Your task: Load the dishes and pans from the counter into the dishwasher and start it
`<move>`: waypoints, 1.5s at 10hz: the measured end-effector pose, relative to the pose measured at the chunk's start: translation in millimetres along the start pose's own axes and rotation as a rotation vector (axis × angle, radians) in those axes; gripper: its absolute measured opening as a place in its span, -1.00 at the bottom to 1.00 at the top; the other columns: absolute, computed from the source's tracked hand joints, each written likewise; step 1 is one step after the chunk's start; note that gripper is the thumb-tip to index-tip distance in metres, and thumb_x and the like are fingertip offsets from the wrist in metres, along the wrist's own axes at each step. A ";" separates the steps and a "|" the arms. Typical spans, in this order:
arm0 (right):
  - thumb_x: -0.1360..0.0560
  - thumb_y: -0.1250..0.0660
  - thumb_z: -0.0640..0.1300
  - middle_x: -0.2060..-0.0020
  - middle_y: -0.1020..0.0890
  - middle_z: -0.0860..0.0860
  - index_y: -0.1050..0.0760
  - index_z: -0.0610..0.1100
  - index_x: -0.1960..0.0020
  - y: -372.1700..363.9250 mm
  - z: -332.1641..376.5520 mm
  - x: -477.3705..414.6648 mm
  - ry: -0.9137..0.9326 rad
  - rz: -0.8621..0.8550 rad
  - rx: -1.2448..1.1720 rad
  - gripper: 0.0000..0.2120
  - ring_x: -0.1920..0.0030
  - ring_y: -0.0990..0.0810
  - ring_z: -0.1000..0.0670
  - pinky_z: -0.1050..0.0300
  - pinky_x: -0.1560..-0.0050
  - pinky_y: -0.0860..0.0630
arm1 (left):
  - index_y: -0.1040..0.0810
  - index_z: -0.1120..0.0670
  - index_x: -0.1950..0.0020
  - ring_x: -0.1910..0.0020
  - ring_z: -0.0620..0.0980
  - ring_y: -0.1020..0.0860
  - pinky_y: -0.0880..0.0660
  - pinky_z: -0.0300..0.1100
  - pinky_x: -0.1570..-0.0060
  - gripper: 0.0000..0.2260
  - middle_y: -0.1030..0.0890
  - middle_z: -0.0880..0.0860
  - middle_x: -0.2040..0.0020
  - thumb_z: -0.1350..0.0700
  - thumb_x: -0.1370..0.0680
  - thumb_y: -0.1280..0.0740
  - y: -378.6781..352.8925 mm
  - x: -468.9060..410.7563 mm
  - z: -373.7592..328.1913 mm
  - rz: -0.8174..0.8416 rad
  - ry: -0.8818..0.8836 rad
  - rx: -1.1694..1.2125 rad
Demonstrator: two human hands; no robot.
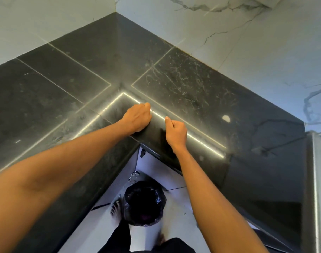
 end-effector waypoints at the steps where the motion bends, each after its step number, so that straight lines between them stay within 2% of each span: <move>1: -0.61 -0.26 0.03 0.64 -0.17 0.09 -0.11 -0.05 0.50 5.0 -2.6 15.0 0.015 0.051 0.017 -0.42 0.51 -0.16 0.06 0.10 0.38 -0.16 | -0.33 0.20 0.08 0.23 0.22 -0.43 -0.27 -0.01 0.22 -0.80 -0.48 0.16 0.22 0.07 -0.61 -0.09 -1.5 38.8 -11.0 -0.041 0.134 0.237; 2: -0.62 -0.25 0.03 0.66 -0.19 0.07 -0.11 -0.05 0.50 10.2 -9.9 39.2 0.063 0.131 0.045 -0.42 0.54 -0.15 0.06 0.07 0.40 -0.14 | -0.39 0.18 0.13 0.35 0.07 -0.37 -0.20 -0.10 0.27 -0.83 -0.46 0.01 0.36 0.12 -0.58 -0.13 -13.7 101.2 -28.0 -0.141 0.178 0.454; 3: -0.61 -0.24 0.08 0.62 -0.20 0.04 -0.12 -0.07 0.48 11.5 -29.7 71.6 0.142 0.272 0.062 -0.43 0.49 -0.18 0.01 0.04 0.37 -0.17 | -0.32 0.09 0.24 0.43 -0.01 -0.29 -0.16 -0.07 0.35 -0.82 -0.38 -0.02 0.45 0.04 -0.51 -0.11 -47.2 177.6 -48.7 -0.192 0.222 0.587; 4: -0.63 -0.24 0.05 0.56 -0.21 -0.02 -0.14 -0.08 0.46 9.4 -66.3 117.7 0.165 0.429 0.098 -0.45 0.48 -0.18 0.01 0.01 0.37 -0.12 | -0.27 0.01 0.29 0.44 -0.11 -0.32 -0.23 -0.09 0.36 -0.81 -0.38 -0.04 0.43 -0.04 -0.48 -0.08 -103.2 237.7 -59.3 -0.111 0.336 0.633; 5: -0.64 -0.26 0.01 0.59 -0.20 0.02 -0.14 -0.06 0.49 2.9 -130.7 165.6 0.013 0.534 0.147 -0.42 0.49 -0.17 0.04 0.00 0.36 -0.08 | -0.32 0.05 0.32 0.35 -0.05 -0.36 -0.34 -0.02 0.27 -0.81 -0.43 0.00 0.37 -0.01 -0.44 -0.11 -167.2 283.9 -64.9 -0.048 0.592 0.699; 6: -0.63 -0.28 0.02 0.67 -0.34 0.09 -0.31 -0.07 0.55 -5.8 -202.0 204.5 -0.328 0.615 0.130 -0.42 0.52 -0.30 0.03 0.10 0.40 -0.19 | -0.35 0.10 0.36 0.30 0.03 -0.41 -0.36 0.01 0.26 -0.74 -0.47 0.15 0.37 -0.04 -0.43 -0.14 -225.8 323.9 -67.2 0.033 0.830 0.776; 7: -0.61 -0.29 0.03 0.59 -0.41 0.02 -0.42 -0.08 0.46 -8.4 -255.9 231.0 -0.646 0.612 0.093 -0.52 0.53 -0.33 -0.03 0.16 0.45 -0.23 | -0.42 0.18 0.29 0.26 0.08 -0.46 -0.41 -0.01 0.24 -0.71 -0.54 0.24 0.27 0.04 -0.56 -0.19 -271.3 350.6 -68.1 0.159 1.001 0.789; 8: -0.64 -0.26 0.00 0.51 -0.43 -0.02 -0.44 -0.13 0.34 -22.8 -303.6 232.7 -0.790 0.603 0.095 -0.60 0.54 -0.32 0.00 0.17 0.49 -0.24 | -0.41 0.09 0.27 0.21 0.10 -0.48 -0.37 -0.09 0.22 -0.74 -0.56 0.15 0.22 0.04 -0.60 -0.20 -324.7 353.5 -55.0 0.241 1.048 0.768; 9: -0.65 -0.23 0.01 0.47 -0.49 -0.05 -0.46 -0.14 0.35 -59.8 -357.9 217.7 -0.804 0.559 0.073 -0.58 0.51 -0.39 -0.01 0.16 0.48 -0.28 | -0.56 0.11 0.07 0.05 0.19 -0.59 -0.45 -0.09 0.11 -0.75 -0.63 0.20 0.03 -0.03 -0.61 -0.20 -380.8 337.6 -30.8 0.356 1.013 0.724; 10: -0.65 -0.23 -0.01 0.44 -0.53 -0.09 -0.46 -0.17 0.34 -98.7 -389.3 190.6 -0.842 0.575 0.078 -0.57 0.56 -0.45 0.03 0.21 0.54 -0.34 | -0.57 0.19 -0.05 -0.09 0.23 -0.57 -0.44 -0.10 0.00 -0.60 -0.62 0.23 -0.07 -0.09 -0.60 -0.11 -429.9 312.6 -3.3 0.414 0.965 0.681; 11: -0.66 -0.20 -0.09 0.35 -0.64 -0.10 -0.56 -0.22 0.11 -143.3 -416.6 163.5 -0.761 0.585 0.069 -0.71 0.34 -0.60 -0.02 0.13 0.32 -0.55 | -0.57 0.23 -0.13 -0.09 0.21 -0.58 -0.49 -0.10 -0.06 -0.71 -0.63 0.21 -0.06 0.04 -0.64 -0.19 -479.2 282.7 26.8 0.358 0.949 0.721; 12: -0.65 -0.16 -0.20 -0.12 -0.65 -0.24 -0.52 -0.28 -0.28 -200.4 -480.3 135.9 -0.513 0.675 0.308 -0.72 -0.08 -0.64 -0.16 -0.03 -0.19 -0.52 | -0.57 0.22 -0.16 -0.15 0.18 -0.57 -0.48 -0.13 -0.12 -0.77 -0.62 0.19 -0.12 0.14 -0.63 -0.20 -527.2 257.0 54.2 0.366 0.908 0.703; 13: -0.67 -0.10 -0.21 -0.27 -0.58 -0.21 -0.48 -0.26 -0.34 -221.9 -496.4 124.8 -0.271 0.614 0.431 -0.68 -0.32 -0.52 -0.19 0.01 -0.31 -0.36 | -0.58 0.17 -0.19 -0.19 0.15 -0.55 -0.43 -0.16 -0.14 -0.78 -0.61 0.17 -0.18 0.19 -0.61 -0.22 -557.8 247.4 70.3 0.375 0.861 0.676; 14: -0.66 -0.13 -0.18 -0.29 -0.58 -0.15 -0.52 -0.21 -0.35 -212.0 -503.2 131.9 -0.354 0.574 0.329 -0.67 -0.34 -0.51 -0.14 0.14 -0.29 -0.37 | -0.58 0.16 -0.19 -0.23 0.17 -0.54 -0.44 -0.13 -0.18 -0.77 -0.60 0.16 -0.20 0.21 -0.61 -0.21 -561.2 248.5 68.4 0.370 0.818 0.693; 15: -0.58 -0.24 -0.17 -0.12 -0.66 -0.14 -0.61 -0.17 -0.18 -199.4 -497.3 142.2 -0.542 0.478 0.084 -0.75 -0.19 -0.62 -0.16 0.07 -0.21 -0.54 | -0.56 0.17 -0.29 -0.29 0.12 -0.51 -0.40 -0.13 -0.25 -0.73 -0.57 0.13 -0.28 0.16 -0.64 -0.21 -545.4 250.1 63.1 0.383 0.838 0.707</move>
Point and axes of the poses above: each hand's wrist, its own x-axis away from the middle knuckle, its own y-axis out of the back of the hand, z = x × y, the point moved 1 cm from there along -x, towards the middle knuckle
